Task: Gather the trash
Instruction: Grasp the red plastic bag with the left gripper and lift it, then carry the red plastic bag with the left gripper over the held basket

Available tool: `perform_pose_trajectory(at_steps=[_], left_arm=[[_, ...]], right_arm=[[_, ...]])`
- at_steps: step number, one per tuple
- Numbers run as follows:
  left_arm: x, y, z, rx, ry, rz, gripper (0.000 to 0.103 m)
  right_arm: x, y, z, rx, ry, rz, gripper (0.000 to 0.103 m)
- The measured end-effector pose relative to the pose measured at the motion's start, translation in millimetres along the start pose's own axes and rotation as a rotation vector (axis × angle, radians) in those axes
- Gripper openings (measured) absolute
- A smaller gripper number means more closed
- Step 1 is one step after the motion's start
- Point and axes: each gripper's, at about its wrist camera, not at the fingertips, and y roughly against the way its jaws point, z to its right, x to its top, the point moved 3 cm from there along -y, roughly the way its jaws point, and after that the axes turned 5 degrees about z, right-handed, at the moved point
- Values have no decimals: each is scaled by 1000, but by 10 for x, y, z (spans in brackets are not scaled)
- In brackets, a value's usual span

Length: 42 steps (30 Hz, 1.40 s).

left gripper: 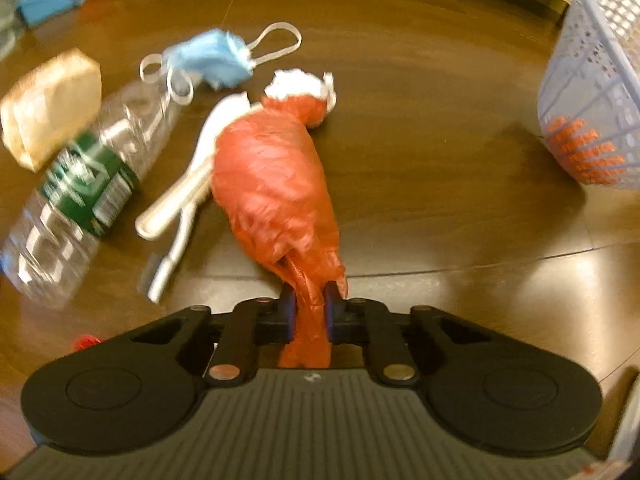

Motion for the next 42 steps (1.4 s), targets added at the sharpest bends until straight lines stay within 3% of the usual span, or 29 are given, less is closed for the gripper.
perform_pose_trajectory(at_steps=[5, 13, 25, 35, 42], left_arm=[[102, 204, -9, -12, -37, 64, 2], [485, 770, 56, -58, -114, 198, 2], [1051, 1430, 562, -165, -252, 316, 2], [1128, 1559, 1082, -254, -403, 330, 2], [1118, 1470, 1223, -278, -431, 316, 2]], right_arm=[[-1, 5, -7, 1, -5, 0, 9], [3, 10, -5, 4, -13, 6, 9], [25, 17, -3, 19, -9, 16, 9], [38, 7, 12, 25, 5, 18, 9], [49, 4, -19, 32, 25, 23, 9]])
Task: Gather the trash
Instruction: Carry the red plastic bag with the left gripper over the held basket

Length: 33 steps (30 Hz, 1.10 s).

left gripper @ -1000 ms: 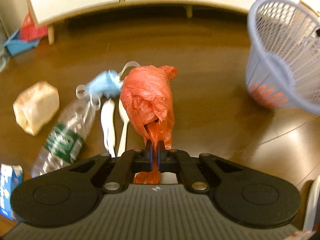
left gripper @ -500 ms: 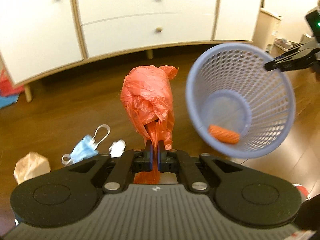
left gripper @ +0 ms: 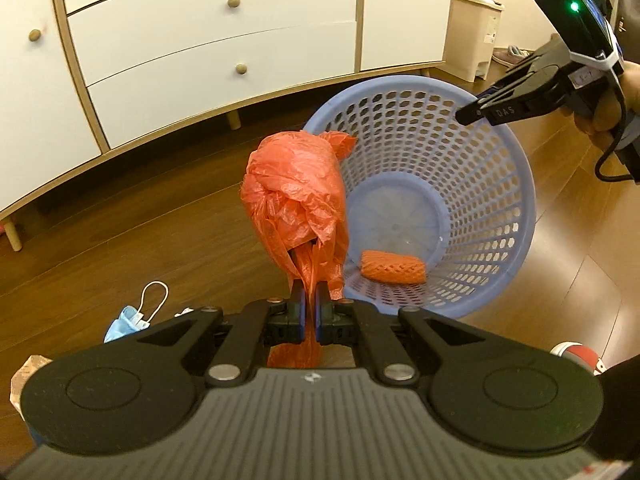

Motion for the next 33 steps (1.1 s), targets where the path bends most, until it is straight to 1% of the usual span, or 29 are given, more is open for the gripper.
perform_pose_trajectory(at_steps=[12, 19, 33], left_arm=[[-5, 4, 17, -8, 4, 6, 2], [-7, 2, 47, -15, 0, 10, 2], [-22, -42, 235, -34, -23, 4, 2]], right_arm=[[25, -36, -15, -9, 28, -10, 9], [42, -6, -78, -18, 14, -18, 9], [100, 9, -162, -12, 35, -16, 9]])
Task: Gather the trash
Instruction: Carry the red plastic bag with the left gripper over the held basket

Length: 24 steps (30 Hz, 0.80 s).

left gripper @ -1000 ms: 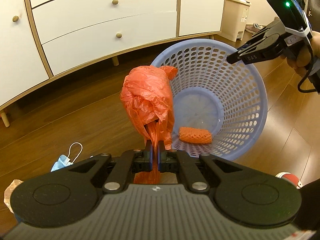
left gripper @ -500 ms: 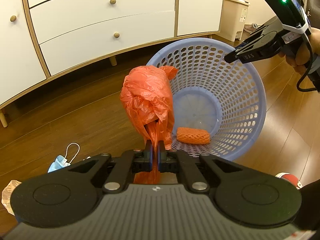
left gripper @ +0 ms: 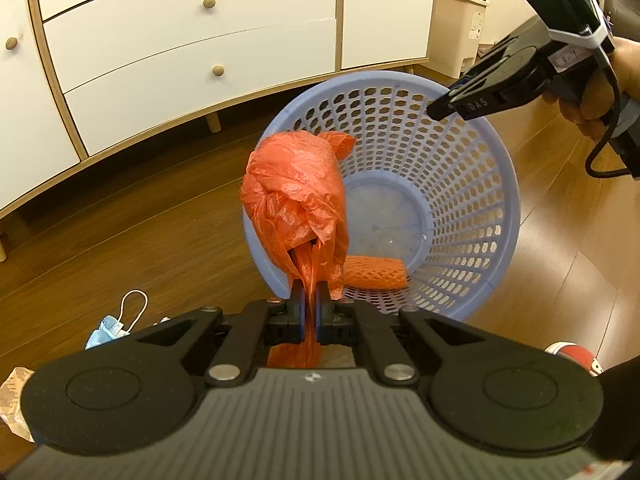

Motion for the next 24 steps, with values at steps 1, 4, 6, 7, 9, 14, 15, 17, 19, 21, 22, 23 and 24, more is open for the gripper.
perform_pose_trajectory(at_steps=[1, 4, 6, 7, 9, 14, 15, 17, 19, 21, 22, 23, 24], left_arm=[[-1, -1, 15, -2, -3, 0, 2], [4, -12, 47, -7, -3, -1, 2], [-1, -22, 66, -10, -5, -2, 2], [-2, -26, 70, -11, -5, -4, 2], [-6, -33, 78, -9, -8, -5, 2], [-7, -43, 66, -12, -6, -5, 2], [-9, -44, 64, -11, -5, -6, 2], [-10, -47, 57, -10, -5, -6, 2], [-8, -51, 54, -9, -4, -6, 2], [-10, -50, 53, -10, -4, -7, 2], [-10, -50, 54, -10, -4, -7, 2], [-10, -50, 54, -9, -4, -7, 2], [-11, -50, 53, -9, -4, -7, 2]], right_arm=[[2, 0, -2, 1, 1, 0, 9], [6, 5, -11, 1, 1, 1, 9], [6, 4, -13, 2, 1, 2, 9], [7, 6, -17, 2, 2, 2, 9], [9, 4, -20, 3, 3, 3, 9], [7, 2, -22, 2, 3, 4, 9], [8, 4, -29, 3, 3, 4, 9], [6, 5, -38, 3, 5, 4, 9], [6, 9, -42, 3, 6, 5, 9], [5, 13, -47, 3, 7, 6, 9], [4, 14, -47, 3, 9, 6, 9], [6, 14, -52, 2, 9, 5, 9], [7, 14, -53, 3, 10, 6, 9]])
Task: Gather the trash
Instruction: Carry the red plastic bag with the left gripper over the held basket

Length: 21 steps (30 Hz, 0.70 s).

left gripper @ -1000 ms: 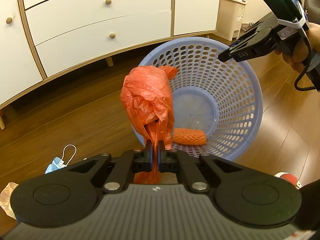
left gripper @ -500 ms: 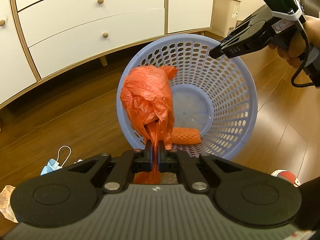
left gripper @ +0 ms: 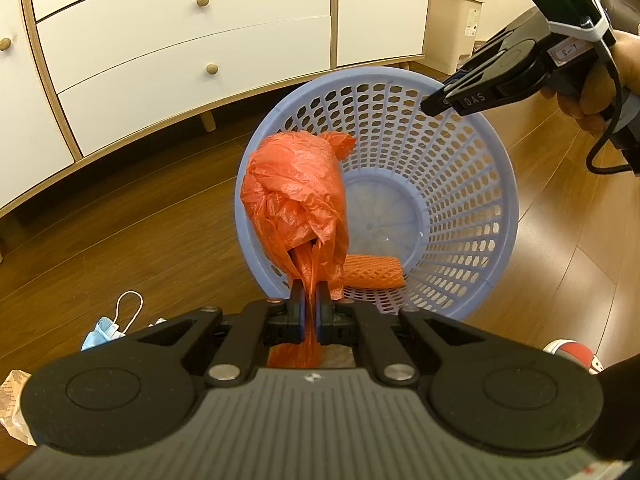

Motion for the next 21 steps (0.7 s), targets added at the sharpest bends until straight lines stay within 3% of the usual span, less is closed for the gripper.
perform_pose_trajectory(at_steps=[21], left_arm=[[11, -37, 3, -1, 5, 2, 2]], right_arm=[[56, 37, -111, 25, 21, 15, 9]])
